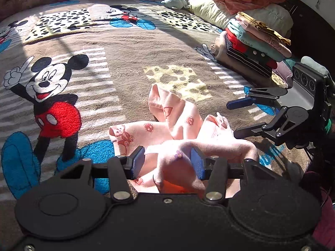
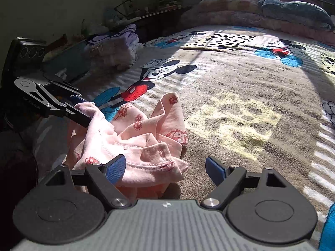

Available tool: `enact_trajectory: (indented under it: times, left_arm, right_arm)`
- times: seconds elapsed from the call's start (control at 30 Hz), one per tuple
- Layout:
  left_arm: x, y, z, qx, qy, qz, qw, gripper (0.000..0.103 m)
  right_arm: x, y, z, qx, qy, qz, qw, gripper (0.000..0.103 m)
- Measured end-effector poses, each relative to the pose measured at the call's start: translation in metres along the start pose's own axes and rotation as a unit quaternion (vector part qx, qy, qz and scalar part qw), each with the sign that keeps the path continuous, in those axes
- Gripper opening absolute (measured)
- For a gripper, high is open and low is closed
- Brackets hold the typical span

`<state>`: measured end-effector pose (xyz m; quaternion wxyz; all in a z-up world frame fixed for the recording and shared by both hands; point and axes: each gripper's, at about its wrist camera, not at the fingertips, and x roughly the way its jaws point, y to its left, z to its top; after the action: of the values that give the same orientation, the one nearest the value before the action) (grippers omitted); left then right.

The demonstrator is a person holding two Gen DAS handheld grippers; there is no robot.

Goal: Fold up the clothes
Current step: 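Grasp the pink garment edge with the left gripper while the right gripper grasps another edge, then lift the pink garment with both grippers and shake it out in the air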

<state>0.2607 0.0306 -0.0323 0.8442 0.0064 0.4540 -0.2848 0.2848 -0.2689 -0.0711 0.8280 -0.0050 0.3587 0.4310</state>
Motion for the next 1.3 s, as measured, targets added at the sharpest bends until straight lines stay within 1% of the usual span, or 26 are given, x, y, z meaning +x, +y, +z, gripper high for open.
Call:
enact_trajectory:
  times: [0.03, 0.07, 0.17, 0.23, 0.33, 0.43, 0.5, 0.63, 0.67, 0.77, 0.8, 0.83, 0.87, 0.9, 0.93, 0.97, 1.0, 1.03, 1.13, 1.17, 1.2, 1.23, 1.27, 1.3]
  left_arm:
    - [0.001, -0.005, -0.004, 0.017, 0.003, -0.002, 0.9999, 0.027]
    - [0.001, -0.008, -0.007, 0.038, 0.007, -0.001, 0.9993, 0.023]
    - [-0.004, -0.011, -0.017, 0.060, 0.001, -0.009, 0.9981, 0.015]
    - [-0.010, -0.013, -0.024, 0.071, -0.007, -0.018, 0.9973, 0.014]
    - [-0.020, -0.017, -0.034, 0.100, -0.018, -0.027, 0.9945, 0.013]
    - [-0.023, -0.023, -0.039, 0.118, -0.020, -0.026, 0.9925, 0.013]
    - [-0.026, -0.026, -0.044, 0.129, -0.021, -0.027, 0.9911, 0.013]
    - [-0.034, -0.034, -0.056, 0.127, -0.027, -0.028, 0.9912, 0.013]
    - [-0.035, -0.036, -0.058, 0.127, -0.029, -0.028, 0.9912, 0.012]
    - [-0.041, -0.044, -0.070, 0.133, -0.029, -0.026, 0.9903, 0.011]
    - [-0.042, -0.046, -0.074, 0.136, -0.028, -0.023, 0.9901, 0.011]
    - [-0.042, -0.049, -0.077, 0.139, -0.026, -0.017, 0.9899, 0.011]
    - [-0.041, -0.050, -0.078, 0.138, -0.027, -0.012, 0.9900, 0.012]
    - [-0.039, -0.050, -0.077, 0.132, -0.029, -0.007, 0.9908, 0.013]
    - [-0.038, -0.048, -0.074, 0.122, -0.030, -0.009, 0.9921, 0.020]
    - [-0.036, -0.046, -0.070, 0.110, -0.031, -0.012, 0.9933, 0.034]
    - [-0.034, -0.043, -0.067, 0.099, -0.032, -0.015, 0.9945, 0.041]
    - [-0.034, -0.040, -0.063, 0.090, -0.034, -0.021, 0.9951, 0.045]
    - [-0.033, -0.031, -0.049, 0.063, -0.040, -0.040, 0.9964, 0.045]
    - [-0.032, -0.028, -0.046, 0.054, -0.041, -0.046, 0.9966, 0.044]
    - [-0.031, -0.026, -0.044, 0.046, -0.037, -0.043, 0.9973, 0.043]
    - [-0.028, -0.023, -0.041, 0.035, -0.037, -0.049, 0.9975, 0.033]
    - [-0.027, -0.023, -0.041, 0.034, -0.036, -0.047, 0.9976, 0.022]
    - [-0.026, -0.023, -0.042, 0.034, -0.035, -0.044, 0.9978, 0.016]
  right_arm:
    - [0.003, -0.001, 0.001, -0.005, 0.001, 0.012, 1.000, 0.083]
    - [0.006, -0.003, 0.001, -0.011, 0.003, 0.023, 1.000, 0.083]
    - [0.014, -0.005, 0.003, -0.016, 0.008, 0.060, 0.998, 0.083]
    - [0.018, -0.005, 0.004, -0.018, 0.017, 0.078, 0.997, 0.080]
    - [0.021, -0.003, 0.003, -0.017, 0.027, 0.103, 0.994, 0.078]
    - [0.013, 0.006, 0.001, -0.028, 0.022, 0.105, 0.994, 0.065]
    - [0.004, 0.014, -0.002, -0.035, 0.016, 0.108, 0.993, 0.052]
    - [-0.010, 0.033, -0.008, -0.070, 0.019, 0.099, 0.992, 0.039]
    - [-0.013, 0.039, -0.010, -0.081, 0.021, 0.095, 0.992, 0.034]
    - [-0.024, 0.058, -0.014, -0.116, 0.025, 0.077, 0.990, 0.029]
    - [-0.025, 0.062, -0.015, -0.130, 0.025, 0.064, 0.989, 0.029]
    - [-0.026, 0.067, -0.016, -0.148, 0.025, 0.042, 0.988, 0.029]
    - [-0.022, 0.069, -0.016, -0.160, 0.034, 0.030, 0.986, 0.029]
    - [-0.020, 0.070, -0.015, -0.166, 0.038, 0.022, 0.985, 0.030]
    - [-0.017, 0.071, -0.014, -0.176, 0.044, 0.016, 0.983, 0.031]
    - [-0.013, 0.072, -0.013, -0.187, 0.050, 0.010, 0.981, 0.032]
    - [-0.010, 0.073, -0.012, -0.198, 0.055, 0.004, 0.979, 0.031]
    - [-0.007, 0.072, -0.011, -0.205, 0.060, 0.004, 0.977, 0.031]
    - [0.000, 0.067, -0.012, -0.210, 0.072, 0.005, 0.975, 0.031]
    - [0.001, 0.065, -0.012, -0.204, 0.074, 0.008, 0.976, 0.031]
    - [0.002, 0.061, -0.012, -0.197, 0.076, 0.011, 0.977, 0.031]
    - [0.002, 0.058, -0.012, -0.190, 0.077, 0.014, 0.979, 0.030]
    - [0.002, 0.061, -0.015, -0.189, 0.077, 0.012, 0.979, 0.022]
    - [0.001, 0.062, -0.016, -0.187, 0.076, 0.012, 0.979, 0.015]
